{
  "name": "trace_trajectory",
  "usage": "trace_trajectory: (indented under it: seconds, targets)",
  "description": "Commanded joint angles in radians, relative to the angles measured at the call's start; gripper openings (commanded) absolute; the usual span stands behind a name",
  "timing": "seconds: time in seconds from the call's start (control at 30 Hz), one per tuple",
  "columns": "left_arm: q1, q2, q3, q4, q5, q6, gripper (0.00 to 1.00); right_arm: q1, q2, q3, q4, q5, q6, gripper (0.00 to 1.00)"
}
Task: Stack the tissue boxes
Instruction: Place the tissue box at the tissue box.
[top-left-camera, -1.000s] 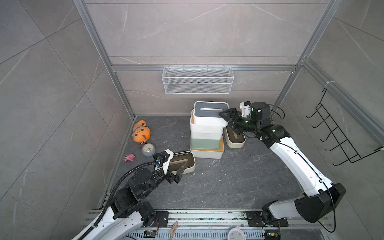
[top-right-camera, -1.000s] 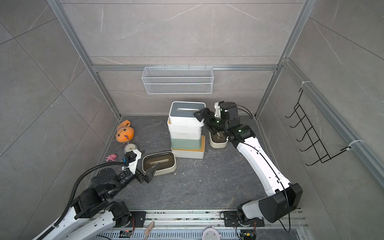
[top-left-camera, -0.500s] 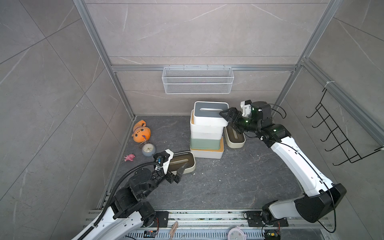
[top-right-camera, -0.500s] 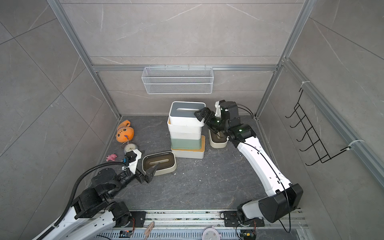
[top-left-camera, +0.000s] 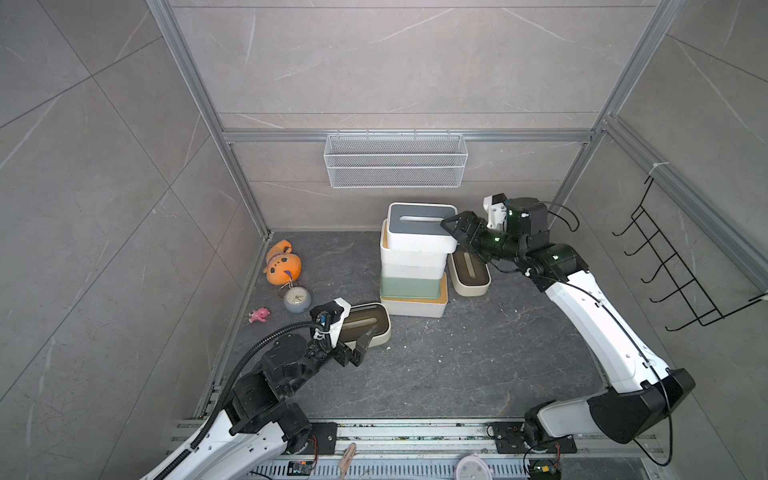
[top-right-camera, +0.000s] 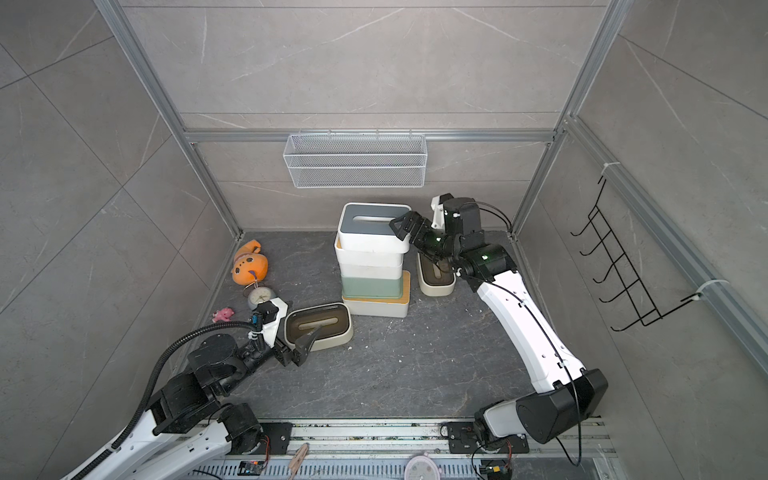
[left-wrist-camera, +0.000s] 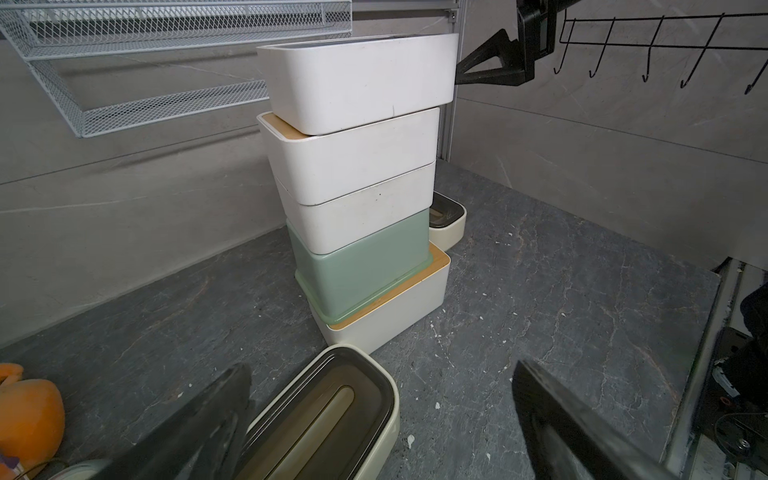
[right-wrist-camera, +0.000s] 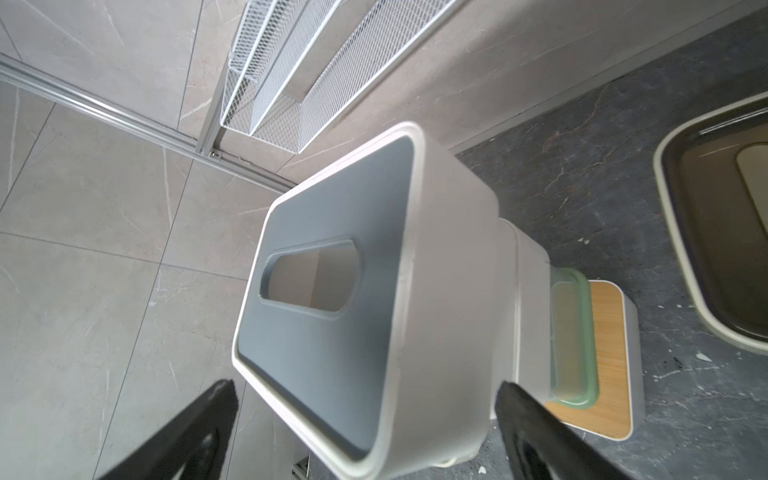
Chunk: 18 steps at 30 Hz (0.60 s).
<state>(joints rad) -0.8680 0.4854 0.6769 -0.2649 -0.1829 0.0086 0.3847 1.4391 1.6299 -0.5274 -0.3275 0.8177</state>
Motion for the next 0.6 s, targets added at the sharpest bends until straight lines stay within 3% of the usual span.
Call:
trace_trajectory:
  seconds: [0.0, 0.57]
  targets:
    - [0.001, 0.005, 0.043, 0.005, 0.019, -0.008, 1.0, -0.003, 0.018, 0.042, 0.012, -0.056, -0.023, 1.0]
    - [0.001, 0.012, 0.044, 0.004, 0.033, -0.008, 1.0, 0.007, 0.043, 0.043, 0.047, -0.084, -0.008, 1.0]
